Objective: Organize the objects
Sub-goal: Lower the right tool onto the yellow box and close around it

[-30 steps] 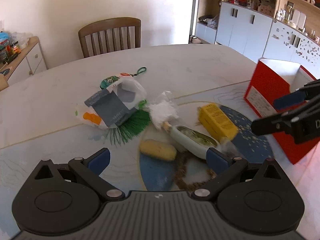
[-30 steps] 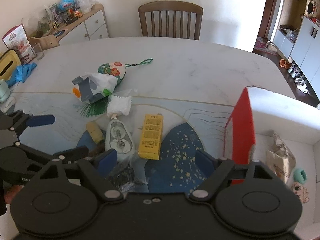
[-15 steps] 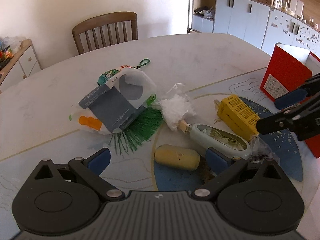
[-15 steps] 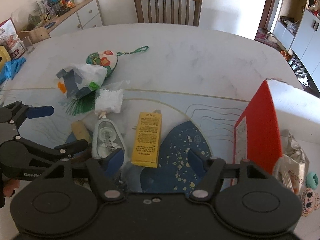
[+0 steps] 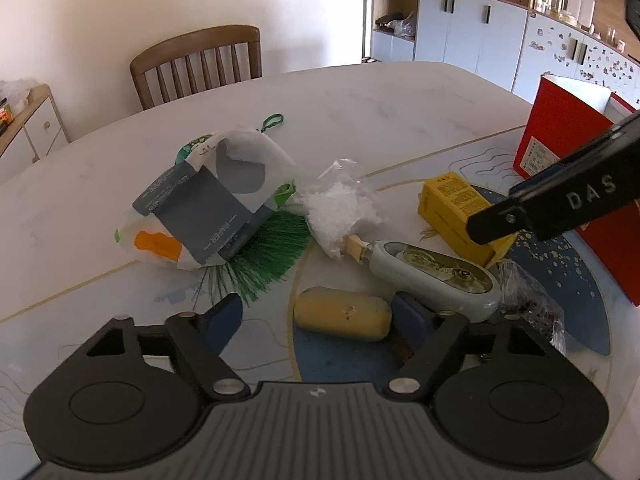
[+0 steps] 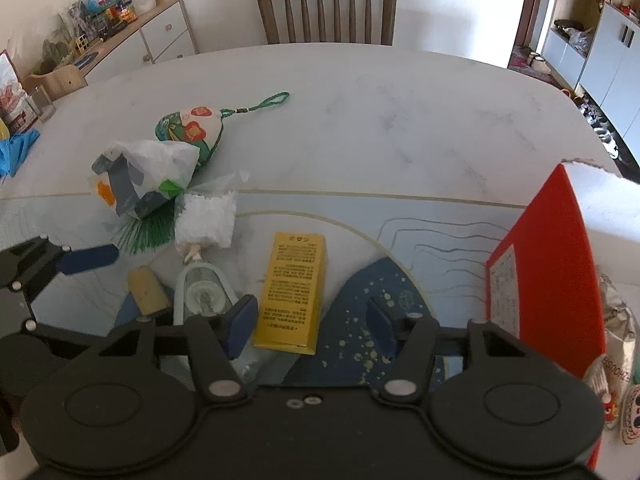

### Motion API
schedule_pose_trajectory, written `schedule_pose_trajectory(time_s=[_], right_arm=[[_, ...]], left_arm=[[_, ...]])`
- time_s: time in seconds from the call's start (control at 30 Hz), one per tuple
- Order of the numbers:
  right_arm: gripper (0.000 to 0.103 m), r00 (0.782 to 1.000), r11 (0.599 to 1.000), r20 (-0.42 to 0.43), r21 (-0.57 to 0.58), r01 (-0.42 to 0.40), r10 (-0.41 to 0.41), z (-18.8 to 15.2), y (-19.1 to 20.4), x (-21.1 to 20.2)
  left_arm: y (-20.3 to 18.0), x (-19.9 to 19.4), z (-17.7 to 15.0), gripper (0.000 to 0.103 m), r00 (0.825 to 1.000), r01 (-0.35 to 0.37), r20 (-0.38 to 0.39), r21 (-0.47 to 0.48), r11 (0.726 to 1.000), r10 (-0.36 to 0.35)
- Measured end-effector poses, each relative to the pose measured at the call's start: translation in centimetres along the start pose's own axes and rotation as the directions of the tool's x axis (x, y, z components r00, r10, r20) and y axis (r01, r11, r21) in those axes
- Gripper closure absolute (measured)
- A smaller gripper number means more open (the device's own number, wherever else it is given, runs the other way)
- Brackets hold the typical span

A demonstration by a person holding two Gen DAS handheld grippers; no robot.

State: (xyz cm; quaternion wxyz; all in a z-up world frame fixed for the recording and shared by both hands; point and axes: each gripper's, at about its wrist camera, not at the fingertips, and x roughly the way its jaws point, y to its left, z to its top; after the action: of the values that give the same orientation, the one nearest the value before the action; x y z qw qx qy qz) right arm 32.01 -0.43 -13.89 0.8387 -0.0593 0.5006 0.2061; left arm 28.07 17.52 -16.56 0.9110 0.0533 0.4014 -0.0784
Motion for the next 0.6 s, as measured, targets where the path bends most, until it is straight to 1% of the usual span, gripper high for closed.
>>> schedule_pose_trajectory(time_s=[0.03,0.07,0.1,0.2,0.27,0.3,0.37,0.5,0.6], right_arm=[[0.047,1.000,1.000,-0.003,-0.001,-0.003,0.003,0.1,0.1,0.0],[0.048,1.000,1.000,-0.006,-0.006,-0.003,0.003,0.2,0.3,0.2],[0.048,1.000,1.000,-0.006,-0.005,-0.003,0.003,0.2,0.4,0.2],[0.048,1.000,1.000,-0.008,0.012,-0.009,0.010,0.6,0.6,0.5],[0.051,1.000,1.000,-0.013,0.019,-0.005,0.005,0.8,0.6,0.9],[0.054,1.000,1.000,-0.018,0.025,-0.003,0.003,0.8,0.6,1.1],[0.058,1.000,0.999,-0.026,0.044,-0.004,0.005,0.9,0.4,1.4],[0.069,0.999,0.997,-0.039,0.071,-0.030,0.033,0.8,0.0,1.8],[0.073,0.999,0.997,-0.028,0.070,-0.029,0.031,0.7,0.1,1.7]], left_arm=[[-0.1,0.0,0.0,0.024,1.000,-0.003,0.004,0.003,1.000,0.002],[-0.3,-0.1,0.0,0.028,1.000,-0.002,0.007,0.006,1.000,0.002],[-0.4,-0.1,0.0,0.034,1.000,0.003,0.009,0.008,1.000,-0.003],[-0.8,-0.1,-0.1,0.043,1.000,0.008,0.014,0.015,1.000,-0.009],[-1.1,-0.1,-0.3,0.047,1.000,0.012,0.017,0.024,1.000,-0.012],[-1.2,-0.2,-0.3,0.049,1.000,0.011,0.019,0.027,1.000,-0.012],[-1.2,-0.2,-0.3,0.052,1.000,0.021,0.018,0.022,1.000,-0.021],[-1.2,-0.2,-0.3,0.052,1.000,0.018,0.017,0.019,1.000,-0.019],[-1.1,-0.2,-0.2,0.052,1.000,0.016,0.013,0.006,1.000,-0.016]])
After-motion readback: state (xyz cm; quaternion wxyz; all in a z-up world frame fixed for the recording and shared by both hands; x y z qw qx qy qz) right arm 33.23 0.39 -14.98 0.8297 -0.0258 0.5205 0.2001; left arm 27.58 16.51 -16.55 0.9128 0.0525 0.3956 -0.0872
